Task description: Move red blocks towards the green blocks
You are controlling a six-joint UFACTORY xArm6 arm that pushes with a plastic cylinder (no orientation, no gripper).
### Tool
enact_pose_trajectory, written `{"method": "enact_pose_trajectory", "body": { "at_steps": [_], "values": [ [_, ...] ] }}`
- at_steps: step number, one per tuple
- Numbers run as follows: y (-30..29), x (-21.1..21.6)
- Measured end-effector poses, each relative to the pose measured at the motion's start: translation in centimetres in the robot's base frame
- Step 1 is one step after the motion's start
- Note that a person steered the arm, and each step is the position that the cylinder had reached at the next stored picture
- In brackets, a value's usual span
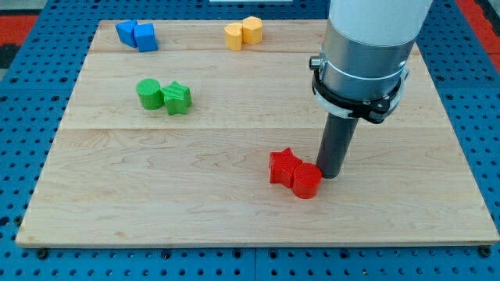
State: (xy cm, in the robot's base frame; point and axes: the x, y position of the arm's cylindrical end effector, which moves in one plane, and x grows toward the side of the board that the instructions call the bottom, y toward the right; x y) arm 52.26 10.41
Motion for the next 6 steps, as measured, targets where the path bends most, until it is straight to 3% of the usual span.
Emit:
{"method": "enact_pose_trajectory", "body": {
  "at_steps": [2, 3, 5, 6],
  "values": [
    [1.8, 4.4],
    [-1.9, 3.0],
    [-6.8, -6.4],
    [-5.4, -4.9]
  ]
}}
